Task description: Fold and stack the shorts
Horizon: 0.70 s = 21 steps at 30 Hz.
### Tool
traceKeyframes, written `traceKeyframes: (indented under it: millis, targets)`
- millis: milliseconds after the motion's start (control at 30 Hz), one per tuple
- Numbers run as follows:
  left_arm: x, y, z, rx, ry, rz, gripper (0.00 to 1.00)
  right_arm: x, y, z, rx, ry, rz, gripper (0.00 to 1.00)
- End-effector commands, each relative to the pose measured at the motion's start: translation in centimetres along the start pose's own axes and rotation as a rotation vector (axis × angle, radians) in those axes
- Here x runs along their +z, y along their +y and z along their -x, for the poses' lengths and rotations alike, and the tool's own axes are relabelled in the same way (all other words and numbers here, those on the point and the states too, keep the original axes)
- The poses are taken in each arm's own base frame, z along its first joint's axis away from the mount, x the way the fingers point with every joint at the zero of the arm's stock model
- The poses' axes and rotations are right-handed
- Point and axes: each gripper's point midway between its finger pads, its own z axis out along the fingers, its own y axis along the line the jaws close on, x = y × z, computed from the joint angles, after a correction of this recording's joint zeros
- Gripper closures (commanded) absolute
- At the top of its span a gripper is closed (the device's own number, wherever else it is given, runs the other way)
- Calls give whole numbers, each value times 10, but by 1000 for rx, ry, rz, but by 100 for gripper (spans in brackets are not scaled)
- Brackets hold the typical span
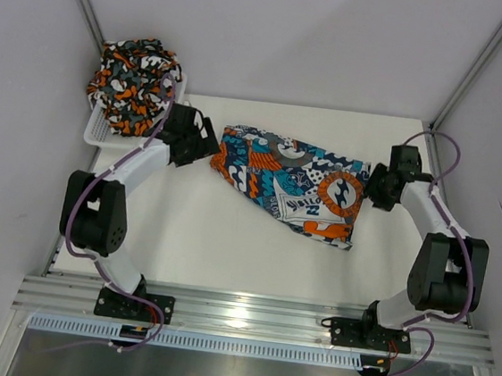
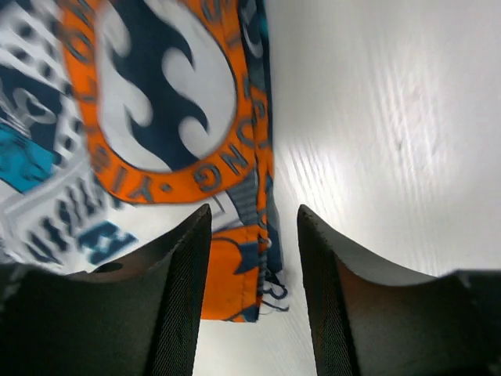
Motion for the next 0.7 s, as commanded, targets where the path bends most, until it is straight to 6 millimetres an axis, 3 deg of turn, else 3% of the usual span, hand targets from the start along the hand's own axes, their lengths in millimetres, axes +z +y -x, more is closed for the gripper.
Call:
traceKeyframes:
  millis: [0,100,133,167,200,233,300,333,367,400,467,667]
  targets:
    - [1,-37,36,77,-82,-115,4,-34,24,75,-17,-212,27,49]
    - [17,-50,55,123,-97,-159,4,-27,40,92,-58,-202,79,49]
    - [11,-69,78,139,-138,-207,7,-30,49,105,-64,-220,98,49]
    - [28,-65,72,155,-101,-200,8,-15,52,103,-64,-180,111,49]
    - [32,-70,76,164,-97,-209,9,-11,58,108,-58,-179,136,50]
    - [26,-87,95,183,-130,-248,12,-9,68,110,-57,-166,191,50]
    - [48,-84,88,186,-86,-235,14,9,74,113,-43,-148,215,52]
    - [46,-95,101,194,-110,-263,15,12,81,112,-50,-134,249,51]
    - [61,-90,95,193,-80,-255,14,23,85,114,-48,-120,258,50]
    - [63,-94,101,191,-88,-266,15,28,87,114,-47,-112,262,48]
    - [76,-92,102,175,-71,-276,11,42,88,117,-33,-93,252,40]
    - [96,-86,103,124,-40,-350,10,59,75,127,7,-114,200,40]
